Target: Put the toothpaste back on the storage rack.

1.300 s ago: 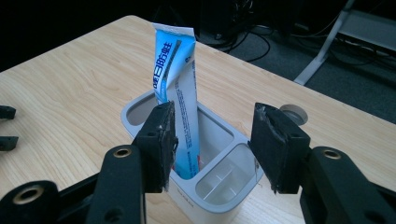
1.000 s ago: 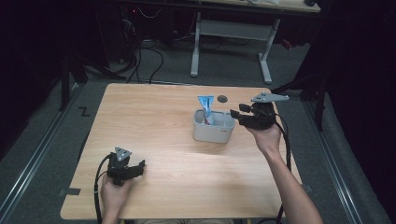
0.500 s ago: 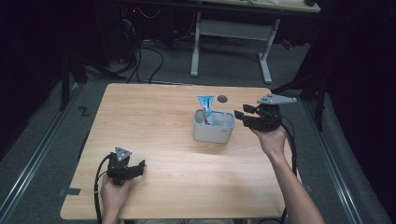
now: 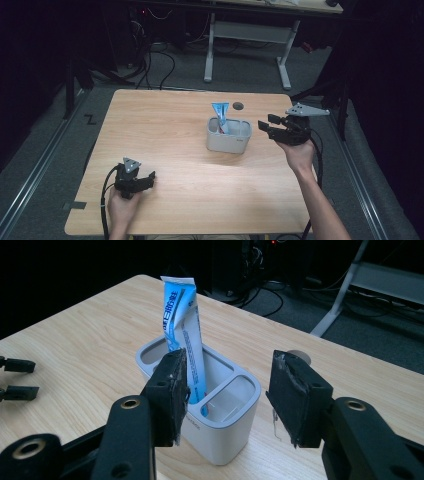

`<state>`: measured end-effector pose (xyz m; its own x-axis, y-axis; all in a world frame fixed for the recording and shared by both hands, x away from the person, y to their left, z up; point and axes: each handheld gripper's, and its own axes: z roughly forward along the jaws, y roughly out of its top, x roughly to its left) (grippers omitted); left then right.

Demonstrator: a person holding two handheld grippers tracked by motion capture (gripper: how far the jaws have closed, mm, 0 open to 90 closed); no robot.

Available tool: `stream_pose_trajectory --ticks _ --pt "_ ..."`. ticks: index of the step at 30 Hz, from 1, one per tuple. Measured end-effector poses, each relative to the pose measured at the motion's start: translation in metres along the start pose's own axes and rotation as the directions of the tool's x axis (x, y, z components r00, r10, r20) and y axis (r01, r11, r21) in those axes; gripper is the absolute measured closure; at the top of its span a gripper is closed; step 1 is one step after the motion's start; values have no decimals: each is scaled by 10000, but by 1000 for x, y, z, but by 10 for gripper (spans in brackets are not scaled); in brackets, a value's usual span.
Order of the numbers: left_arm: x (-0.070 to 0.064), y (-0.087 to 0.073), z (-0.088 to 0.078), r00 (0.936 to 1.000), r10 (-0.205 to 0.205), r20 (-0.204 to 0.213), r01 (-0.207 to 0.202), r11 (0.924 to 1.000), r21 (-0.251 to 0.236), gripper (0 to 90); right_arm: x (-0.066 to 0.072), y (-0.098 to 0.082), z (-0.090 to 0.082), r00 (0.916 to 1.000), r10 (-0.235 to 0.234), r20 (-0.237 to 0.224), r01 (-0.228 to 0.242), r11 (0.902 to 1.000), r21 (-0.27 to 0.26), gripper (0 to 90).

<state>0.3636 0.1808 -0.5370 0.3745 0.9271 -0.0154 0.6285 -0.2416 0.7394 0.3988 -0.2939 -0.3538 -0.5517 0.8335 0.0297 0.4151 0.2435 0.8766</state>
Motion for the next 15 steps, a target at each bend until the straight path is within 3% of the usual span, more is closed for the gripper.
stream_pose_trajectory --ticks 5,15 --pt "0 0 0 10000 6 -1 -6 10000 3 236 2 -1 -5 10000 -54 -68 53 9999 -128 492" --pt "0 0 0 10000 6 2 -6 10000 7 237 2 -13 -15 9995 263 -189 -272 9985 -477 492"
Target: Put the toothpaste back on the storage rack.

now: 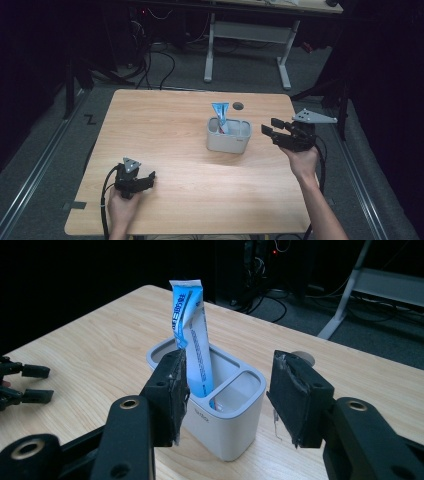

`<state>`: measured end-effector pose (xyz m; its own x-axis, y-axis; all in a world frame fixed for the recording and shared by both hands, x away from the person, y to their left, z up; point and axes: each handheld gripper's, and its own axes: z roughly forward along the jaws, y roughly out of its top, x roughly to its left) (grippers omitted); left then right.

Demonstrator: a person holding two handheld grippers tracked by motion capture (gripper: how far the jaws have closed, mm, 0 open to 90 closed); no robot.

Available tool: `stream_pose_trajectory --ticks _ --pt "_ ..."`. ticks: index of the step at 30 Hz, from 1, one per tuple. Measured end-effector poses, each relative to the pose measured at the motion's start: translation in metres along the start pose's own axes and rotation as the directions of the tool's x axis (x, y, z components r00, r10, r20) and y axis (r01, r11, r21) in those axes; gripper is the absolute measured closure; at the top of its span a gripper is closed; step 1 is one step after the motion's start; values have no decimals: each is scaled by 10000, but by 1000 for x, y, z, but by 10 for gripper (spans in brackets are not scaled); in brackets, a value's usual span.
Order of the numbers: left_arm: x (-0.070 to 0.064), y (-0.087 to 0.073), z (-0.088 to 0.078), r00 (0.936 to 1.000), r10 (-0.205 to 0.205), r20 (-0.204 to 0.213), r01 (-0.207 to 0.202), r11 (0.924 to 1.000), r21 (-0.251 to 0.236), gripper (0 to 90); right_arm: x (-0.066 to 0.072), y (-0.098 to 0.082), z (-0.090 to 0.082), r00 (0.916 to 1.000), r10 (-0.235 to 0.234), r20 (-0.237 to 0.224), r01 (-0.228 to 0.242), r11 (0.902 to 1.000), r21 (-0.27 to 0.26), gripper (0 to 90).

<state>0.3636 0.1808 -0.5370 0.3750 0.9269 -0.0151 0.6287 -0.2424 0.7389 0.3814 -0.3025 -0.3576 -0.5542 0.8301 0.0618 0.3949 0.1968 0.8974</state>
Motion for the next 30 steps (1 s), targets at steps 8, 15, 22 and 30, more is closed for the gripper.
stream_pose_trajectory --ticks 8,15,22,30 --pt "0 0 0 10000 -1 6 1 10000 4 237 -1 -9 -7 9997 253 -25 -253 9995 -168 491" --pt "0 0 0 10000 -2 -1 2 10000 0 237 -2 -17 -15 9994 352 16 -351 9989 -313 492" --pt "0 0 0 10000 -5 -9 5 10000 3 237 -5 -25 -24 9982 598 89 -593 9968 -532 492" --pt "0 0 0 10000 -5 -16 5 10000 8 237 -6 -35 -30 9971 733 216 -719 9955 -613 492"
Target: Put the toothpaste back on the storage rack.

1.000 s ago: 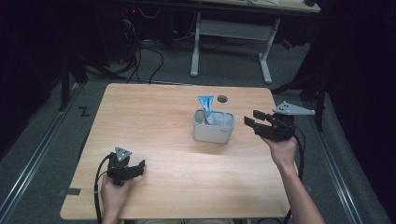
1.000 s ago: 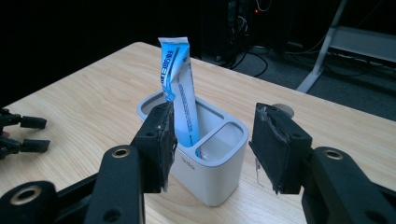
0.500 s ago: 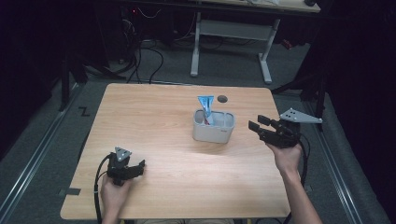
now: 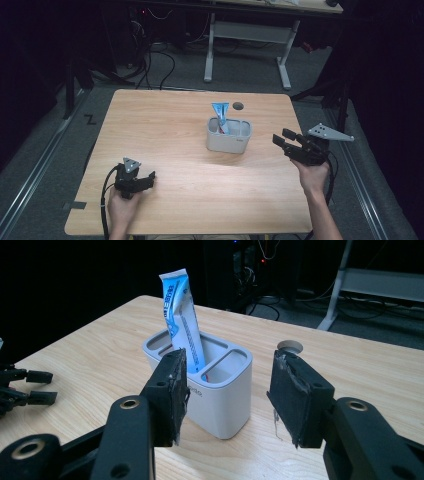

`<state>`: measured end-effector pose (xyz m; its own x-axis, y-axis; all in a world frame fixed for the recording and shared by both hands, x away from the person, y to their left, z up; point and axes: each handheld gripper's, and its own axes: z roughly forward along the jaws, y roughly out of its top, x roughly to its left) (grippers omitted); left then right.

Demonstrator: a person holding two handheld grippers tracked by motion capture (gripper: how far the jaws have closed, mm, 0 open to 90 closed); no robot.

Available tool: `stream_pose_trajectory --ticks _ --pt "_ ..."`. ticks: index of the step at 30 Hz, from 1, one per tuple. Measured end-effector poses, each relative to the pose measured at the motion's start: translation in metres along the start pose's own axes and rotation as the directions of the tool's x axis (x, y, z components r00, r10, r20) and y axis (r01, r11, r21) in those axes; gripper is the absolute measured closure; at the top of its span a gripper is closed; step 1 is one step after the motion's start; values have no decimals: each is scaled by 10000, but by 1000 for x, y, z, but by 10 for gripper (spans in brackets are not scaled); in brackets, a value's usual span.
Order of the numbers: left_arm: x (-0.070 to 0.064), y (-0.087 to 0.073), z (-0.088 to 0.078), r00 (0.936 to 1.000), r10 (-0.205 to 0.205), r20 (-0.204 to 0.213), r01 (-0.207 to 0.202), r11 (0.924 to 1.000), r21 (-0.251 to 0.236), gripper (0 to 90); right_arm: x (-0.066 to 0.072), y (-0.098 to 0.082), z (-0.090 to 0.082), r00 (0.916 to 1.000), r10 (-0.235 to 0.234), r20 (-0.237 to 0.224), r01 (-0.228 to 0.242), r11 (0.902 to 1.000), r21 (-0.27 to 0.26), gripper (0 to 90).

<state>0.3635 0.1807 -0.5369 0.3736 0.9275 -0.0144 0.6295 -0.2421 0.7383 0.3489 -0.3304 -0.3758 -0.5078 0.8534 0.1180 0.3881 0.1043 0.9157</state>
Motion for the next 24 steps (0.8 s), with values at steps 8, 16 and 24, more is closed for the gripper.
stream_pose_trajectory --ticks 8,16,24 --pt "0 0 0 10000 -3 5 3 10000 -10 237 -1 -8 -3 10000 63 33 -63 10000 65 492" --pt "0 0 0 10000 -4 5 4 10000 -10 237 -2 -17 -5 9998 206 83 -206 9997 101 492" --pt "0 0 0 10000 -1 3 1 10000 -9 237 -2 -26 -6 9995 298 71 -299 9994 163 491"
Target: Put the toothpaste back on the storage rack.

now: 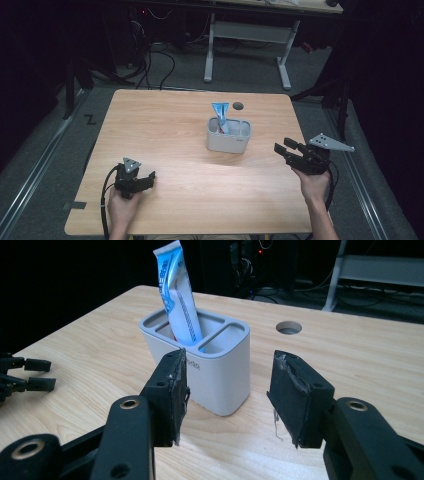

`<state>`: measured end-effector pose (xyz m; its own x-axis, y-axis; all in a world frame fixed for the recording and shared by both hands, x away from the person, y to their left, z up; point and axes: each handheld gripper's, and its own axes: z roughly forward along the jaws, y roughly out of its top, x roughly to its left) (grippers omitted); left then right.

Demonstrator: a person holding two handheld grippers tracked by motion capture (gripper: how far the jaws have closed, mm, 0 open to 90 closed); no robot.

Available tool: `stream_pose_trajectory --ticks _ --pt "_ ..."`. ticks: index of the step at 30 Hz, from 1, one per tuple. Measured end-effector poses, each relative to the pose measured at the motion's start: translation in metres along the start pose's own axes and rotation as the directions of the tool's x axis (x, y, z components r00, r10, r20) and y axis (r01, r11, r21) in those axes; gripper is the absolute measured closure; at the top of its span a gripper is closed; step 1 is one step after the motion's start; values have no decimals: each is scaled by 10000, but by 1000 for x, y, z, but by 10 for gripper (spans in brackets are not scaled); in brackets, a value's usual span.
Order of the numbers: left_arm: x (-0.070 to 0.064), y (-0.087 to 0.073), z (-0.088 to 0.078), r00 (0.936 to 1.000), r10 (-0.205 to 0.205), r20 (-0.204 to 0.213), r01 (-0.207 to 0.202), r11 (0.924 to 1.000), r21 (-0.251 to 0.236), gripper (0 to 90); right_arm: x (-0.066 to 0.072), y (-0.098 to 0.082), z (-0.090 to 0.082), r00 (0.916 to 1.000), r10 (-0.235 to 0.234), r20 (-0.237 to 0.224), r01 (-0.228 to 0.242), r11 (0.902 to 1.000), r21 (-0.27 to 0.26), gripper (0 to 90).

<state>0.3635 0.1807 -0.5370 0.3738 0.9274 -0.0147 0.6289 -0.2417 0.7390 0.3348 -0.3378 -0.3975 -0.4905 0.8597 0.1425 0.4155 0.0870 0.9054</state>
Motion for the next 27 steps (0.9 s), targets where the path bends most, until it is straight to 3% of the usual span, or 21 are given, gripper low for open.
stream_pose_trajectory --ticks 27 --pt "0 0 0 10000 3 -3 -3 10000 -1 237 -1 -35 11 9988 477 -54 -473 9973 566 491"
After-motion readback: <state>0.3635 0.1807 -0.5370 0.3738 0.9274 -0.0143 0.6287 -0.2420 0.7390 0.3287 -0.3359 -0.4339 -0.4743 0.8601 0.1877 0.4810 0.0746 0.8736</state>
